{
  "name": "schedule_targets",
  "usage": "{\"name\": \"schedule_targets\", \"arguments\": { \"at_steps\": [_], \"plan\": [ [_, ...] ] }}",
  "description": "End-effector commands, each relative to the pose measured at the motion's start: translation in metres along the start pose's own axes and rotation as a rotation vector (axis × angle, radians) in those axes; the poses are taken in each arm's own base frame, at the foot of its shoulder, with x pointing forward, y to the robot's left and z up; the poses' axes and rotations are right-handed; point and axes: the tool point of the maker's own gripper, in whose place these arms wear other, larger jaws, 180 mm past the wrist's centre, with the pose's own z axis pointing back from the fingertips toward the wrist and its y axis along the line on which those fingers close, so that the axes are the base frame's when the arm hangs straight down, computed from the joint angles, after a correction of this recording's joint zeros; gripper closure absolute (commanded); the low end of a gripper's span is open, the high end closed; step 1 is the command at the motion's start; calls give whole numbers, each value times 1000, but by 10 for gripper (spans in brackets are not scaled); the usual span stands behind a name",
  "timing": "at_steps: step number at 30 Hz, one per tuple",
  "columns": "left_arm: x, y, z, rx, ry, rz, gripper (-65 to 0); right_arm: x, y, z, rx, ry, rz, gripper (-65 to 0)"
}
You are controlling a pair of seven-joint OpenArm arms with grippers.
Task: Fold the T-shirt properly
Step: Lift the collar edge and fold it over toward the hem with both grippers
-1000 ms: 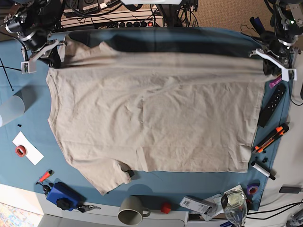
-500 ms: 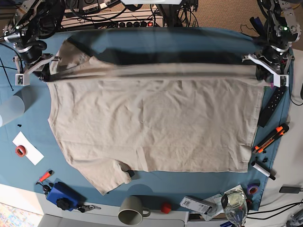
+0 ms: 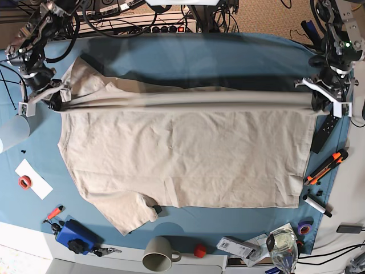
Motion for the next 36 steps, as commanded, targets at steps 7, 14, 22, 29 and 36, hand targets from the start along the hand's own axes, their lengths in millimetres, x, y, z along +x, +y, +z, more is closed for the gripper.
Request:
{"name": "schedule_targets", "arguments": {
  "at_steps": [7,14,22,29,36],
  "plan": [
    [17,19,-16,48,-51,21,0,32,-1,-16,-18,-47,66,0],
    [32,22,-27,32,-72,0,0,49,13,-40,-34,-28,180,0],
    [28,0,-56,-19,-39,-78,0,62,16,-73,11,-23,85,0],
    [63,-3,-69,-22,-107,-66,0,75,16,-78,7,-43,81,0],
    [64,0,-87,-36,-88,-16,0,80,17,-78,8,-63,81,0]
  ]
}}
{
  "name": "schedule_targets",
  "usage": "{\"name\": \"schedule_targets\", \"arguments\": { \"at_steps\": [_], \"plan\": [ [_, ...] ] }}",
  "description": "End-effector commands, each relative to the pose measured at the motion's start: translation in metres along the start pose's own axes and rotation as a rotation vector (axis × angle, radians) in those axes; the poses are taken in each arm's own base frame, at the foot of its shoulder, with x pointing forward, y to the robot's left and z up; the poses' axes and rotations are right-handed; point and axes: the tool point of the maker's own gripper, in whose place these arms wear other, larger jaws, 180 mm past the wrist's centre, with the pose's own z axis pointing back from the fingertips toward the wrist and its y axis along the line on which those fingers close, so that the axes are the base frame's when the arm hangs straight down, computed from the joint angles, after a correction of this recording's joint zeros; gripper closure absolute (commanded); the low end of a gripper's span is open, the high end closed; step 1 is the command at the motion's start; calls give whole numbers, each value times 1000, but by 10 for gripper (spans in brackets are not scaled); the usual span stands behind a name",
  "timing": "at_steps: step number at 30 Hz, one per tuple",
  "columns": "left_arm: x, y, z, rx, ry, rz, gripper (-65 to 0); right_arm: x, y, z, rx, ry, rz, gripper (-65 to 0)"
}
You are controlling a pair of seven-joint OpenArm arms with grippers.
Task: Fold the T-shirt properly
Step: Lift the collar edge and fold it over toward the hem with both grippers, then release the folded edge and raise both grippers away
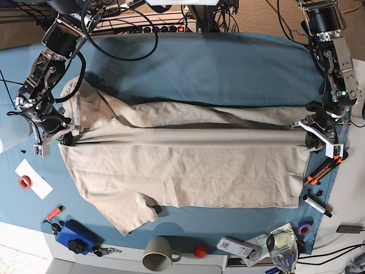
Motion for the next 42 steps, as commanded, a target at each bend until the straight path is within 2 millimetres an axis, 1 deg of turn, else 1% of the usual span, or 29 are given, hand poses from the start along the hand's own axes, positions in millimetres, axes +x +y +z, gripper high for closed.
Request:
{"name": "schedule_targets", "arguments": {
  "at_steps": [1,5,8,14,18,25,28,29,30,32,34,36,42],
  "plan": [
    [20,7,-1,20,-52,-15,0,28,-10,6,-26,-80,15,0],
    [16,7,-17,10,-19,9,0,29,-9,6,-25,-88,15,0],
    [19,7,-24,7,-15,20,0,30,-10,6,-25,-91,16,0],
    [28,6,-25,4,-34,20,0,37,-10,6,-32,-107,24,0],
    [27,6,-25,5,-31,22,0,45,-10,3,-33,-119,21,0],
    [21,9,-30,8,-10,36,0,50,-8,-14,-2,-102,-38,0],
    [23,9,-31,7,-12,38,0,55,-5,-15,11,-109,-27,0],
    [23,9,-31,8,-13,38,-22,57,-4,-15,17,-114,-21,0],
    [24,9,-31,8,-15,38,-69,59,-2,-14,24,-119,-13,0],
    [25,10,-31,10,-15,36,-150,63,-1,-14,32,-126,-5,-83],
    [27,10,-31,14,-18,31,-191,68,-1,-14,33,-139,-5,-148],
    [29,10,-31,13,-22,30,-195,73,-1,-13,32,-146,-3,-173],
    [41,6,-34,5,-2,29,-194,80,-3,-8,52,-124,-21,-173]
  ]
}}
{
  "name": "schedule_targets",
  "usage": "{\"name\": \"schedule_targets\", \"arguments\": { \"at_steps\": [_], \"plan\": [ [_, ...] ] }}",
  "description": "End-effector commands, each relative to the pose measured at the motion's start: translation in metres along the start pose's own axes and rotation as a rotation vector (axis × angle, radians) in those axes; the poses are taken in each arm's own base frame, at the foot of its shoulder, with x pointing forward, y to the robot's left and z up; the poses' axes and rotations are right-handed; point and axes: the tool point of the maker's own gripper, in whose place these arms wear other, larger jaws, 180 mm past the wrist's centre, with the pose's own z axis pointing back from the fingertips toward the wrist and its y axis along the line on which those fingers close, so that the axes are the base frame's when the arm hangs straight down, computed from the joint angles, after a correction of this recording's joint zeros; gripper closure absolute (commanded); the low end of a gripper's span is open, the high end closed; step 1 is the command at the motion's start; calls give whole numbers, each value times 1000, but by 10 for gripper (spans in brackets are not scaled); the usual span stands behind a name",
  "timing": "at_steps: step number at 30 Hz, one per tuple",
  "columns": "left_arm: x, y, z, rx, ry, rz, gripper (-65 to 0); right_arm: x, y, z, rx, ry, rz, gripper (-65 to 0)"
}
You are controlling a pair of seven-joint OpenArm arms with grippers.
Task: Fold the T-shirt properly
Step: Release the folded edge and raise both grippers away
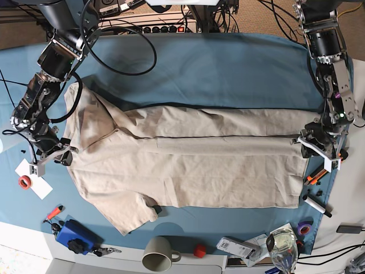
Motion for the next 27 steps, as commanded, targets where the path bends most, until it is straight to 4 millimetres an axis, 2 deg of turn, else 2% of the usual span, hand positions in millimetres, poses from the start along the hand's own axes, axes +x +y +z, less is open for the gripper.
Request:
{"name": "schedule_targets", "arguments": {
  "at_steps": [1,4,7,9,11,15,19,24,27],
  "plan": [
    [30,1,4,-1,-60,-17,-195,34,-5,10,1,-83,15,-173],
    [37,-3,4,-8,-15,-19,-241,38,-7,15,7,-82,12,-173],
    [32,-7,5,-16,85,-21,-304,37,-7,18,2,-62,23,-173],
    [27,-13,10,-35,169,-23,-305,37,-4,19,16,-54,19,-173],
    [29,-13,15,-32,180,-36,-305,38,1,20,42,-59,6,-173],
    [31,11,31,22,147,-9,-305,33,4,20,61,-26,1,-172],
    [13,40,52,13,113,117,-305,32,2,22,68,-28,-4,-172],
    [-8,56,73,-58,54,230,-305,33,-2,28,83,-47,-53,-172],
    [-15,63,76,-43,55,245,-305,31,-10,33,77,-47,-86,-172]
  ]
}}
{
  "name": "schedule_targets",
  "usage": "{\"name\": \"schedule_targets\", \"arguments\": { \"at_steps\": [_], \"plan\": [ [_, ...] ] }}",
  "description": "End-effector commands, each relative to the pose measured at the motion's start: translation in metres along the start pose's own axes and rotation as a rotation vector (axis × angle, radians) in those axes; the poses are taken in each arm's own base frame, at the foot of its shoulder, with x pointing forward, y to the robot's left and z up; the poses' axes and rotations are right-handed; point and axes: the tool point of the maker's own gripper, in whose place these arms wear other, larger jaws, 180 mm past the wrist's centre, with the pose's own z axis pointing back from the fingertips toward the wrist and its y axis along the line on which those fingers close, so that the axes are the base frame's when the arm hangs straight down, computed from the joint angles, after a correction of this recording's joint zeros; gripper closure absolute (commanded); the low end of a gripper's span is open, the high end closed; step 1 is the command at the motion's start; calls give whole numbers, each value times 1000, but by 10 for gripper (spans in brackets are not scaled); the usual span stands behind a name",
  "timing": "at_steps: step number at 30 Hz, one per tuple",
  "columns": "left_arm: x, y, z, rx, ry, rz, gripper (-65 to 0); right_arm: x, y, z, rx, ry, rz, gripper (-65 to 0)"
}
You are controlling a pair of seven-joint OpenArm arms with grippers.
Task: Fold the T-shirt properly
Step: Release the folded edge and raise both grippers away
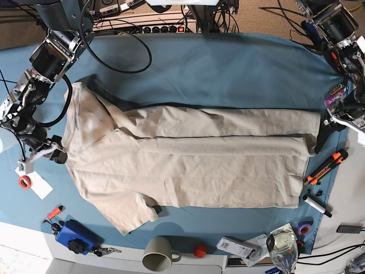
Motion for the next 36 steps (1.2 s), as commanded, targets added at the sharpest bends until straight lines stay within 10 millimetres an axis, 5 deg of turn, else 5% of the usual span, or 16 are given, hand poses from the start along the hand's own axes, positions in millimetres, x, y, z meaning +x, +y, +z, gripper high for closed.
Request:
{"name": "schedule_targets", "arguments": {
  "at_steps": [1,10,16,26,36],
  "plan": [
    [14,-4,4,-14,-39,-23,-305,27,-3,11,-6,-76,11,-172],
    [-17,-26,-18,-18,39,-30,-305,24,-43,47,-39,-128,-75,-172],
    [-21,-3,-22,100,39,-2,-305,19,-71,76,-92,-100,-52,-172],
    [-44,-23,-34,15,88,49,-305,19,-94,106,-127,-118,-84,-172],
    [-57,-27,-31,-15,154,42,-305,-23,-93,99,-112,-69,-120,-172]
  ]
}}
